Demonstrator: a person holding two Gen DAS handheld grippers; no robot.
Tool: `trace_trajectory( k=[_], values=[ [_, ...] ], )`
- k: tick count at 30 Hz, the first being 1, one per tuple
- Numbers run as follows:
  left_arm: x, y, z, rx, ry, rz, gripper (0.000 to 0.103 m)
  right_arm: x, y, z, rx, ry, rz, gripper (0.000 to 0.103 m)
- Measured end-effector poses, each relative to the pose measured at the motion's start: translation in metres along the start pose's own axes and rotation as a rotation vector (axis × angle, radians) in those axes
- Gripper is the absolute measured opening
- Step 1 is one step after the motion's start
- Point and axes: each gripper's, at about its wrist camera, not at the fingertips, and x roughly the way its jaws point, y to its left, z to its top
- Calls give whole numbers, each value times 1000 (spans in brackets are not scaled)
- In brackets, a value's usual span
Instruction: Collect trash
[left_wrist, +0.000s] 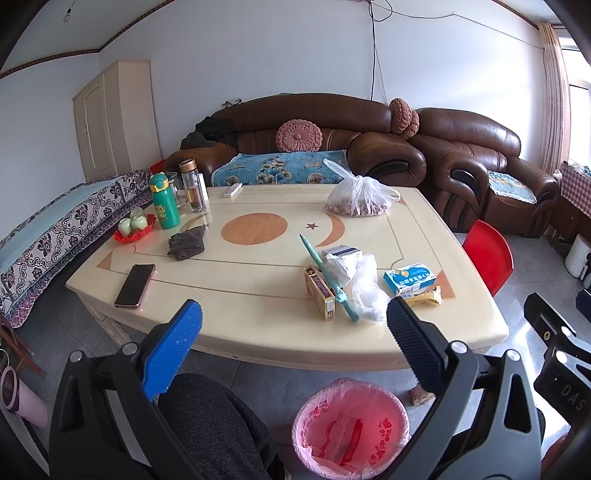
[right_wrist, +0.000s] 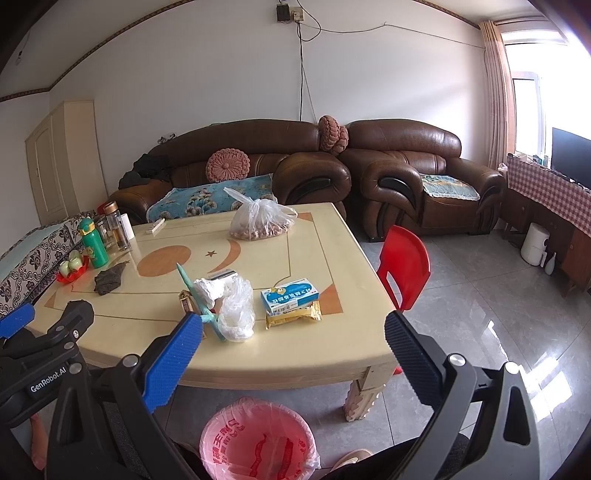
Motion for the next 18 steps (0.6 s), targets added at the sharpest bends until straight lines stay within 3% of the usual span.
trace_trajectory(
  k=[12, 18],
  values=[
    [10, 6, -9, 5, 31, 7, 98, 16, -2, -6, -8, 9, 6, 97],
    [42, 7, -1, -27, 96, 8, 98, 37, -5, -11, -34, 23, 13, 97]
  ],
)
